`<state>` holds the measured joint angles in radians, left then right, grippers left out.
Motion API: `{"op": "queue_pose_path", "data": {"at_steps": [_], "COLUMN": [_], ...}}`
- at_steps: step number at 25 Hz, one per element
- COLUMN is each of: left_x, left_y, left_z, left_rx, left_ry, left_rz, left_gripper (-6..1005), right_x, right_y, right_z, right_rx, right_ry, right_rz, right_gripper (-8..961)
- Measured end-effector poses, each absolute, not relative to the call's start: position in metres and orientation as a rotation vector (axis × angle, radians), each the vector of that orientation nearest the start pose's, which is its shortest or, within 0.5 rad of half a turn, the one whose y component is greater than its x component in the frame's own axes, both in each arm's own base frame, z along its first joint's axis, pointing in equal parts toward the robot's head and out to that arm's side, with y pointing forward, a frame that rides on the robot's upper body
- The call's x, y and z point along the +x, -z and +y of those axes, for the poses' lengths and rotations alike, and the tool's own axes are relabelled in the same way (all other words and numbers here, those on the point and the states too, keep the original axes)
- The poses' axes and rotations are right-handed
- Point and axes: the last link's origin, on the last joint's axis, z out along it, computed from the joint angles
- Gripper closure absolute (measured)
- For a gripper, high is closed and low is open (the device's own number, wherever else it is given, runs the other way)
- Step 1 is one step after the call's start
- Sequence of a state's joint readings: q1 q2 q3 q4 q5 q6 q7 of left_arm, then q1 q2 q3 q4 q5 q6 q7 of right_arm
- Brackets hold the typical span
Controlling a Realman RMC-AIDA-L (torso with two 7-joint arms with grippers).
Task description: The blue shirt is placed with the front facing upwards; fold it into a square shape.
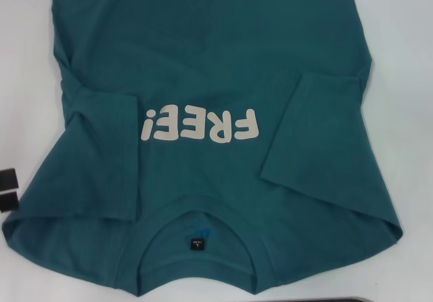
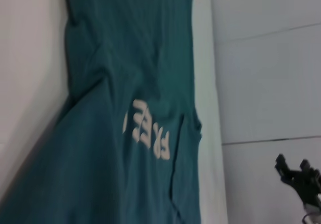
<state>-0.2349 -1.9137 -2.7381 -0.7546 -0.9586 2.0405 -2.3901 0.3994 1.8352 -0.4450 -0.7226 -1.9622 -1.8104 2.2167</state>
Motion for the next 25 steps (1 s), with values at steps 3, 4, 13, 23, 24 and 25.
{"op": "queue_pose_path", "data": {"at_steps": [3,4,13,23,24,25], "left_x": [-0.355,-0.357,-0.369,-0.378,-0.379,-0.380], "left_y": [-0.102,-0.102,-0.102,-0.094,-0.094,-0.094], "left_z": [0.199,0.198,0.195,0.191,0.192,0.193], "left_rx": [2.016,2.006,1.942,1.847,1.850,1.854], "left_ry": [-0.726,-0.704,-0.617,-0.542,-0.545,-0.551], "left_rz": [2.219,2.239,2.375,2.489,2.500,2.510], "left_gripper": [266,266,264,263,263,263], "right_x": [0.321,0.321,0.322,0.324,0.324,0.323], "right_y": [-0.141,-0.140,-0.136,-0.135,-0.135,-0.135], "right_z": [0.301,0.301,0.306,0.306,0.306,0.307], "right_rx": [-2.221,-2.221,-2.187,-2.162,-2.161,-2.163], "right_ry": [-0.919,-0.914,-0.917,-0.921,-0.921,-0.922], "right_rz": [1.696,1.702,1.716,1.741,1.742,1.741], "right_gripper": [300,300,300,300,300,300]}}
